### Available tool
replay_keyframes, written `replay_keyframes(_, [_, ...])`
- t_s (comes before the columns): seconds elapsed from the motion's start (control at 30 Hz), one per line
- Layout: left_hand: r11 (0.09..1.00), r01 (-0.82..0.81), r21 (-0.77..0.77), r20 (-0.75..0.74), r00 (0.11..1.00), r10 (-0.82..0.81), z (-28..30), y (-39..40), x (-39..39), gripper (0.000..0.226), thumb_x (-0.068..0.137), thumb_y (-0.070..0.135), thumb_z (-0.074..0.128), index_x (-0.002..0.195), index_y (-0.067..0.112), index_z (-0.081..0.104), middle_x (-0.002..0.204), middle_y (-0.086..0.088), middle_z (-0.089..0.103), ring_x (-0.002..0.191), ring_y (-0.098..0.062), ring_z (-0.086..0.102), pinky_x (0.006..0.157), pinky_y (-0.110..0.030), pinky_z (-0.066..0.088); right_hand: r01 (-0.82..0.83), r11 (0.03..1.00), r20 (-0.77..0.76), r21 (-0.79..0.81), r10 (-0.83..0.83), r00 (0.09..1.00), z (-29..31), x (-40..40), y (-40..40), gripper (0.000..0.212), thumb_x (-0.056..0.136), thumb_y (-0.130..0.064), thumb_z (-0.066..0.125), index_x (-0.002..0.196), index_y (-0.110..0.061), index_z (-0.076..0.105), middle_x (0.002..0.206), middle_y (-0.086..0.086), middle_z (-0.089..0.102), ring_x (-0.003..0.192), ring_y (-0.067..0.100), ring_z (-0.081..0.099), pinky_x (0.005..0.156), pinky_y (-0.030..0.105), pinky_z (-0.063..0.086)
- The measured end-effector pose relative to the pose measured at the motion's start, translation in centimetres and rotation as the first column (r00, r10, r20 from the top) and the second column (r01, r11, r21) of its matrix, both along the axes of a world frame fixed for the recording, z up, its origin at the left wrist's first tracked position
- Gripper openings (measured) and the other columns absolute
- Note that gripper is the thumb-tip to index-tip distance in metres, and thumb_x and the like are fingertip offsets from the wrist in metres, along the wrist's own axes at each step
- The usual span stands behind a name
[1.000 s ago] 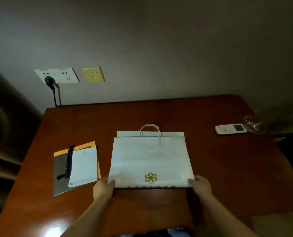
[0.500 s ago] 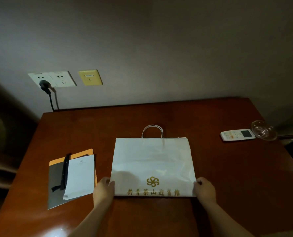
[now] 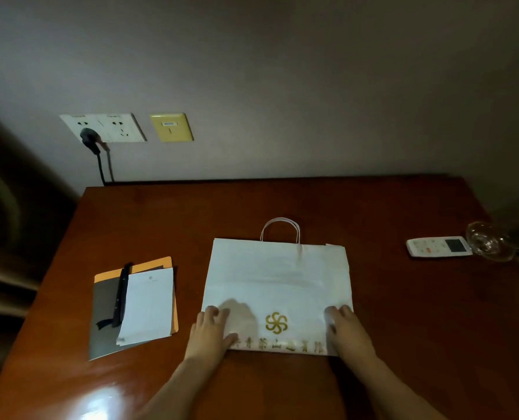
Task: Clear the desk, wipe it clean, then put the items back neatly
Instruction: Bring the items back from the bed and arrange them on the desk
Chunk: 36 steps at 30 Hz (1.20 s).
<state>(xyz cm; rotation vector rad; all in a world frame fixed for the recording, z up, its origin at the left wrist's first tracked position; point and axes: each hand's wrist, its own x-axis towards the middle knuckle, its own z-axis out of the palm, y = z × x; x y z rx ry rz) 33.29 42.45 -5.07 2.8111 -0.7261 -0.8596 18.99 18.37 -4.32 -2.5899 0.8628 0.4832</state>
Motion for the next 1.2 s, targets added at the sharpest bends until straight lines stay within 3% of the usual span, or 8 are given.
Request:
replay_keyframes(0.1, [0.998, -0.051, -0.033, -0.051, 0.998, 0.049, 0.7, -0.5, 1.0, 0.055, 0.091, 0.041, 0.057, 0.139, 0.027, 0.034, 0.139, -0.001, 0.032, 0.13, -0.018, 0.033, 0.108, -0.032, 0.038, 0.017, 1.0, -0.029, 0.013, -0.017, 0.999, 0.3, 1.5, 0.4, 0.026, 0.094, -0.013, 0.04, 0.119, -0.013, 0.048, 0.12, 0.008, 0.046, 0.106, 0.022, 0.049, 0.083, 0.029, 0.044])
replay_keyframes(0.2, [0.961, -0.243, -0.13, -0.033, 0.97, 0.241, 2.3, 0.7, 3.0, 0.05, 0.095, 0.035, 0.053, 0.14, 0.022, 0.037, 0.14, -0.003, 0.037, 0.129, -0.02, 0.038, 0.106, -0.032, 0.038, -0.01, 0.997, 0.037, 0.076, 0.007, 0.999, 1.3, 4.8, 1.8, 0.033, 0.096, -0.016, 0.043, 0.129, -0.014, 0.045, 0.128, 0.006, 0.045, 0.119, 0.021, 0.045, 0.092, 0.027, 0.039])
replay_keyframes(0.4, [0.748, -0.644, -0.16, 0.141, 0.735, 0.663, 4.9, 9.5, 8.6, 0.05, 0.094, 0.031, 0.055, 0.135, 0.005, 0.041, 0.134, -0.019, 0.042, 0.124, -0.034, 0.039, 0.098, -0.043, 0.041, -0.215, 0.957, 0.185, 0.196, 0.179, 0.966, 3.4, 14.4, 9.5, 0.033, 0.098, -0.015, 0.044, 0.131, -0.01, 0.048, 0.13, 0.007, 0.052, 0.117, 0.019, 0.052, 0.095, 0.024, 0.041])
replay_keyframes(0.5, [0.611, -0.787, -0.087, 0.093, 0.604, 0.791, 5.2, 13.1, 10.5, 0.056, 0.091, 0.032, 0.06, 0.131, 0.001, 0.038, 0.131, -0.023, 0.038, 0.123, -0.039, 0.034, 0.098, -0.048, 0.039, -0.294, 0.924, 0.192, 0.243, 0.252, 0.949, 3.7, 17.9, 14.4, 0.033, 0.099, -0.016, 0.045, 0.131, -0.008, 0.046, 0.13, 0.008, 0.052, 0.116, 0.02, 0.053, 0.093, 0.024, 0.043])
replay_keyframes(0.7, [0.431, -0.902, 0.015, -0.098, 0.428, 0.898, 4.0, 16.6, 13.4, 0.072, 0.088, 0.04, 0.063, 0.136, -0.003, 0.031, 0.138, -0.023, 0.034, 0.129, -0.038, 0.031, 0.106, -0.045, 0.031, -0.086, 0.897, 0.064, 0.434, 0.064, 0.996, 2.2, 21.6, 21.1, 0.047, 0.096, -0.019, 0.055, 0.139, -0.006, 0.039, 0.138, 0.01, 0.047, 0.126, 0.023, 0.048, 0.099, 0.028, 0.042])
replay_keyframes(0.9, [0.201, -0.98, 0.016, -0.322, 0.185, 0.929, 1.6, 17.9, 15.5, 0.064, 0.092, 0.046, 0.052, 0.133, 0.0, 0.034, 0.131, -0.022, 0.045, 0.12, -0.037, 0.047, 0.103, -0.045, 0.041, 0.096, 0.871, -0.027, 0.481, -0.095, 0.995, 1.4, 23.8, 23.5, 0.035, 0.095, -0.011, 0.052, 0.129, -0.002, 0.05, 0.129, 0.011, 0.056, 0.115, 0.024, 0.055, 0.082, 0.024, 0.043])
replay_keyframes(1.07, [0.255, -0.966, 0.046, -0.23, 0.238, 0.944, 1.6, 17.6, 15.0, 0.063, 0.094, 0.048, 0.047, 0.134, 0.0, 0.037, 0.135, -0.022, 0.04, 0.126, -0.037, 0.038, 0.107, -0.044, 0.033, 0.216, 0.795, -0.008, 0.567, -0.257, 0.966, 1.0, 24.2, 24.4, 0.035, 0.096, -0.009, 0.048, 0.129, -0.017, 0.056, 0.131, 0.003, 0.057, 0.11, 0.021, 0.057, 0.078, 0.026, 0.047])
replay_keyframes(1.2, [0.237, -0.962, -0.137, -0.328, 0.27, 0.905, 1.5, 17.2, 14.2, 0.061, 0.091, 0.029, 0.06, 0.131, -0.003, 0.028, 0.134, -0.026, 0.035, 0.122, -0.044, 0.039, 0.099, -0.048, 0.037, 0.225, 0.77, 0.007, 0.597, -0.286, 0.958, 0.3, 24.0, 24.9, 0.041, 0.096, -0.006, 0.047, 0.134, -0.02, 0.053, 0.136, 0.001, 0.055, 0.093, 0.014, 0.06, 0.059, 0.018, 0.05])
